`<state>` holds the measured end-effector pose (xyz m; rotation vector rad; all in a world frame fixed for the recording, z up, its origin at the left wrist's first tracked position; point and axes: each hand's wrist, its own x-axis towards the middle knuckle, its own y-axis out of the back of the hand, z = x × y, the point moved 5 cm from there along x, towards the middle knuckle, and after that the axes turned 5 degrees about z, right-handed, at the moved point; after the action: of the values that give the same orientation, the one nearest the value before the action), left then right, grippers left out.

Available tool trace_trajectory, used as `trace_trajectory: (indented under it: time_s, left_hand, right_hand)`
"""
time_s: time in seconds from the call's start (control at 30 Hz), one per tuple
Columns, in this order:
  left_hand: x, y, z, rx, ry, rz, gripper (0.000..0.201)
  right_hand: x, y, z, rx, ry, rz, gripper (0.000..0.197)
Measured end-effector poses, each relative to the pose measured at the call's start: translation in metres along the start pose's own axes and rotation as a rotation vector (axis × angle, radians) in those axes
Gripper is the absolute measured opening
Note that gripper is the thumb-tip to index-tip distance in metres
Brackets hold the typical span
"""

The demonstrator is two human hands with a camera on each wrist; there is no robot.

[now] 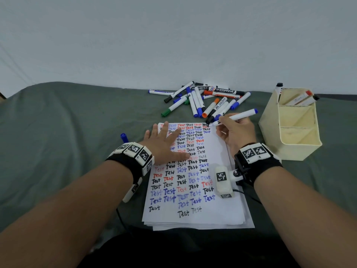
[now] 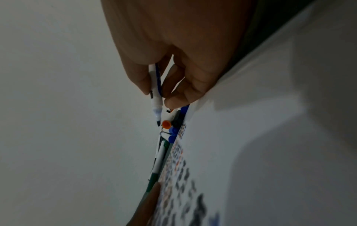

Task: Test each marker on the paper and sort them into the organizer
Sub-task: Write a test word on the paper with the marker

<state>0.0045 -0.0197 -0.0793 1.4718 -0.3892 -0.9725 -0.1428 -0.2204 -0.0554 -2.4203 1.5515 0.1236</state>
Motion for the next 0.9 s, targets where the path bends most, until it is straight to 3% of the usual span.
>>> trace_trajectory:
  time_s: [0.27,0.43,0.7,0.9]
  left_hand:
    - [-0.006,0.009,0.006,-0.003,-0.022,0.030,0.116]
    - [-0.006,0.009,0.004,-0.033,-0.006,0.033,0.116]
    - [-0.005,0.011,0.005,0.022,0.021,0.052,0.114]
    - [-0.015,0.033,0.003,0.135,0.026,0.228,0.094]
  right_hand:
    - [-0.008,0.021,-0.019,-0.056,0.045,0.147,0.013]
    - [-0.019,0.025,-0.016,-0.011,-0.069,0.053,0.012]
    - [-0.031,0.017,-0.017,-0.017,-0.009,0.008,0.016]
    - [-0.048,0.002,-0.018,0.076,-0.079,-0.081,0.012]
